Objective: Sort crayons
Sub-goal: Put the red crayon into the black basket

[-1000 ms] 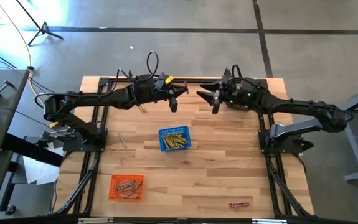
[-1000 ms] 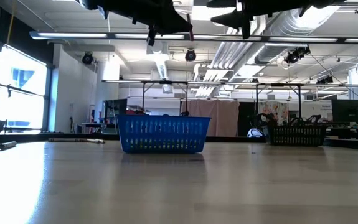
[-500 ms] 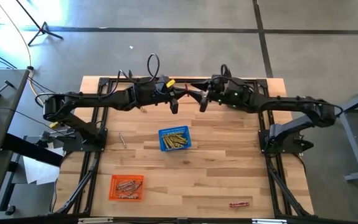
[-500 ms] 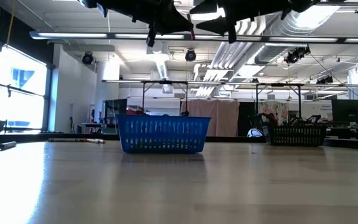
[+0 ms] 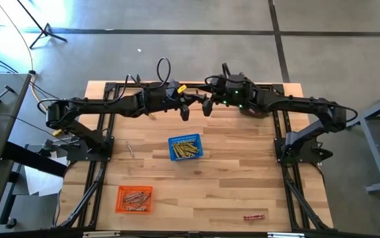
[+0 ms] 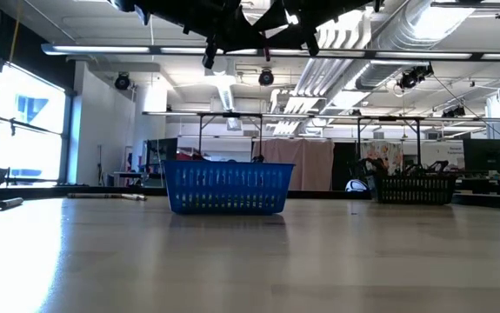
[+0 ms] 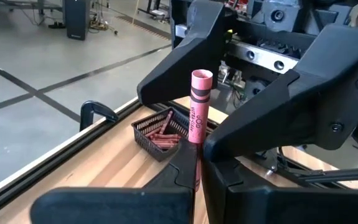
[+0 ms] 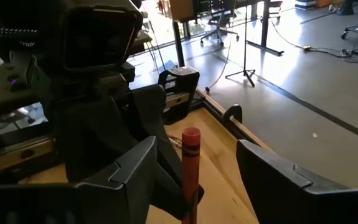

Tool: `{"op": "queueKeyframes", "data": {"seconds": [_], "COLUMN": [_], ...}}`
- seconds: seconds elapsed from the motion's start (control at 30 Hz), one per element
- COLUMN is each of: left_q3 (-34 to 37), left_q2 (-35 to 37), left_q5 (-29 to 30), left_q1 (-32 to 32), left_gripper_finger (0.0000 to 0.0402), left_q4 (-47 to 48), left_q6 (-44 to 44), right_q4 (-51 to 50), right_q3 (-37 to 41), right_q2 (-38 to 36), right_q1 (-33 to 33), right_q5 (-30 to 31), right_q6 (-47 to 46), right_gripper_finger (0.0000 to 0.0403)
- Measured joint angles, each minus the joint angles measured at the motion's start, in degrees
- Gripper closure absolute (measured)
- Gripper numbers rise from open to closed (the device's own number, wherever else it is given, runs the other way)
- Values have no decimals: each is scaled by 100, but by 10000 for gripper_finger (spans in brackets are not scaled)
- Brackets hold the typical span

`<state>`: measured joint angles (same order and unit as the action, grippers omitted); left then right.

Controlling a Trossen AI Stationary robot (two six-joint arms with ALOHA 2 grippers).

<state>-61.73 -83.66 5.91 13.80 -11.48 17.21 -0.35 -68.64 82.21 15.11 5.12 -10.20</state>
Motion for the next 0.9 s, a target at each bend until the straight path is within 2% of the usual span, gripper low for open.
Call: {"op": "queueKeyframes", "data": {"seconds": [0.1, 0.2, 0.27, 0.4, 0.43, 0.57, 0.7, 0.77, 0.9], "left_q3": [0, 0, 0, 0, 0, 0, 0, -2, -2], "left_q2": [-2, -2, -2, -2, -2, -2, -2, 2, 4], "left_q5": [0, 1, 50, 74, 111, 191, 222, 224, 221], "left_q1": [6, 7, 4, 5, 4, 0, 4, 7, 4], "left_gripper_finger": [401, 401, 401, 401, 400, 385, 350, 330, 295], "left_q4": [-2, -7, -13, -44, -47, -40, -19, -17, 10], "left_q6": [-15, -85, -90, -84, -66, 116, 120, 115, 70], "right_q4": [30, 30, 38, -2, 4, -37, -329, -978, -2896], "right_q3": [0, 0, 0, 0, 0, 0, -23, -203, -827], "right_q2": [18, 20, 20, 21, 23, 29, -22, -65, -124], "right_q1": [0, 0, -2, 0, 0, 0, 137, 299, 791], "right_q5": [0, -15, -19, -3, -19, 118, 142, 311, 1403], "right_q6": [-2, -23, -27, -200, -187, -273, -206, 33, 616], "right_gripper_finger": [198, 224, 260, 373, 384, 388, 390, 390, 390]}}
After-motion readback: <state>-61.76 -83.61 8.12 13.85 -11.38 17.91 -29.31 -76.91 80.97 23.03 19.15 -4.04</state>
